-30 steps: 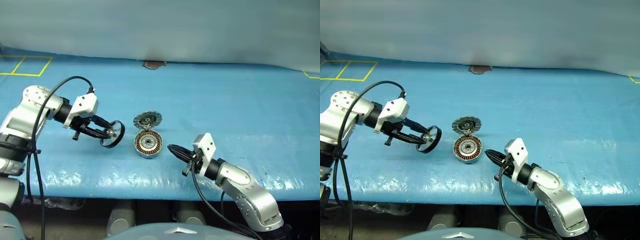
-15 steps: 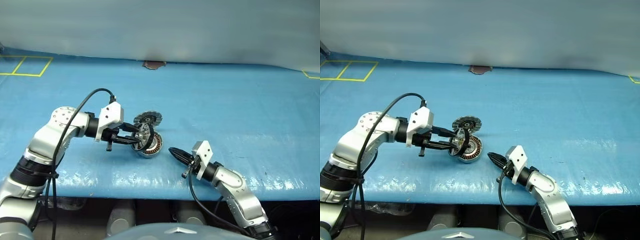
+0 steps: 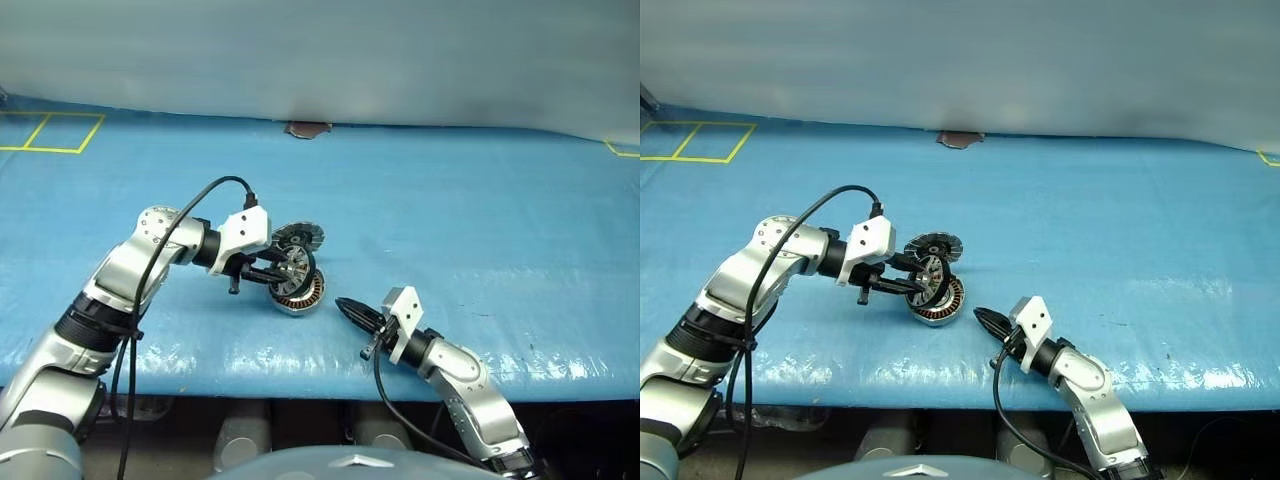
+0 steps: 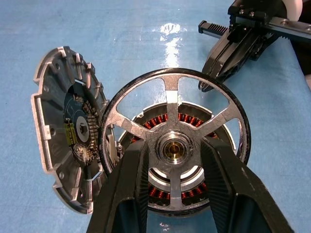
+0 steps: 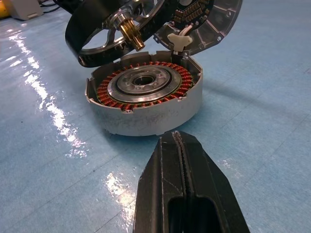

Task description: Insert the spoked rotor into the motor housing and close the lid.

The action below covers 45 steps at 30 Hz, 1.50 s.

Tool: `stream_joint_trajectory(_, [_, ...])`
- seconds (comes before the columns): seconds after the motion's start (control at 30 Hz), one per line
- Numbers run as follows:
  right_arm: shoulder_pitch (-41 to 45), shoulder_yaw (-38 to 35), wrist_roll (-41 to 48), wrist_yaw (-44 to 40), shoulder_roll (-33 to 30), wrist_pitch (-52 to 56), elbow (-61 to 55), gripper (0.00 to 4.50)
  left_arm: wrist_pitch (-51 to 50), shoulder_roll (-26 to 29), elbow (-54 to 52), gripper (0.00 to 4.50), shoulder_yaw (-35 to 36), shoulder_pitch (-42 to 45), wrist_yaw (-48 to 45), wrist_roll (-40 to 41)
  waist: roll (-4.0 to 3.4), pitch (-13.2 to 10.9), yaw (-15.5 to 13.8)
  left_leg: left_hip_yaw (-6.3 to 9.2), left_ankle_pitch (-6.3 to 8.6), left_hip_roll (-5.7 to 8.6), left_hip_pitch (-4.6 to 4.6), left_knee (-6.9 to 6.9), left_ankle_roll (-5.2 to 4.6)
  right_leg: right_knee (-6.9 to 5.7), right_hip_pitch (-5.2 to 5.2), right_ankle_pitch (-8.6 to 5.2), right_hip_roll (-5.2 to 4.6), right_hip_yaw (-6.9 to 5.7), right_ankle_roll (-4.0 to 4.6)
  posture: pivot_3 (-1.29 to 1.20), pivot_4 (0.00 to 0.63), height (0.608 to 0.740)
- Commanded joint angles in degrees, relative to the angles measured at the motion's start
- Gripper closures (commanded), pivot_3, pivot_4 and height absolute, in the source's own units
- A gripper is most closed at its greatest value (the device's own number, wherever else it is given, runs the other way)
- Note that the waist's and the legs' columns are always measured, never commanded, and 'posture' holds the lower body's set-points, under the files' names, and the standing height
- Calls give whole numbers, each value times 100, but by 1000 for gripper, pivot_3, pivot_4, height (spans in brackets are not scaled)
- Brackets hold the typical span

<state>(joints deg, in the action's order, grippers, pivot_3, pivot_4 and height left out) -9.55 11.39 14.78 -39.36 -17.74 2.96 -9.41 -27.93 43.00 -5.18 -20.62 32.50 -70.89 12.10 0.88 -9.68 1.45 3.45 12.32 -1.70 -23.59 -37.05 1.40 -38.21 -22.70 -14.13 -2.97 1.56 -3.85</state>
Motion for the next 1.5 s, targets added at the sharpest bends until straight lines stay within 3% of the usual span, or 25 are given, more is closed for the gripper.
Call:
stream_joint_trajectory(0.03, [-7,-20,45,-33,32,-135,-98,4500,89,-18,-25,3177,-66,138,-141,-98,0,0,-3,0,0,0,0,0,0,0,0,0,0,0,0,0,150,740])
stream_joint_trajectory(0.7, [5,8,17,35,96,-76,-91,4500,363,-169,384,3177,-459,498,-512,-635,0,0,0,-2,0,0,0,-1,0,0,0,0,1,4,0,0,150,740])
stream_joint_trajectory(0.73, [7,5,10,44,98,-78,-84,4500,375,-177,406,2444,-471,534,-537,-644,0,0,2,-2,0,0,0,-1,0,0,0,0,1,4,0,0,150,740])
stream_joint_trajectory(0.93, [2,0,-10,78,91,-62,-74,4500,439,-208,493,478,-481,675,-710,-723,0,0,-5,-2,0,0,-2,-2,0,0,-1,0,1,3,0,0,150,740])
stream_joint_trajectory(1.0, [2,-5,-12,83,92,-55,-71,4500,462,-219,503,48,-467,695,-749,-739,0,0,-7,-2,0,0,-2,-2,0,0,0,0,1,4,0,0,150,740])
stream_joint_trajectory(1.1, [-4,-25,0,90,93,-49,-78,4500,420,-284,424,48,-335,739,-768,-603,0,0,-7,-2,0,0,-2,-2,0,0,0,0,1,4,0,0,150,740])
stream_joint_trajectory(1.2, [-34,-92,2,155,76,-44,-171,4500,305,-387,103,48,118,730,-939,54,0,0,-8,-1,0,0,-3,-2,0,0,-1,0,1,4,0,0,150,740])
stream_joint_trajectory(1.33, [-112,-220,86,275,3,105,-551,4500,110,15,-588,48,535,303,-1435,818,-3,-1,35,-1,0,0,-6,-1,0,2,-3,0,1,4,0,0,150,740])
stream_joint_trajectory(1.43, [-101,-314,131,422,-103,422,-978,4500,-19,516,-1178,588,728,-345,-1613,1132,-15,-1,103,-8,1,-2,2,11,-1,0,-6,-1,1,15,2,0,150,740])
stream_joint_trajectory(1.5, [-30,-375,151,530,-190,762,-1253,4500,-107,703,-1481,1289,914,-803,-1457,1276,-16,-3,82,-8,1,-5,4,13,-1,-2,-8,-2,4,16,5,0,150,740])
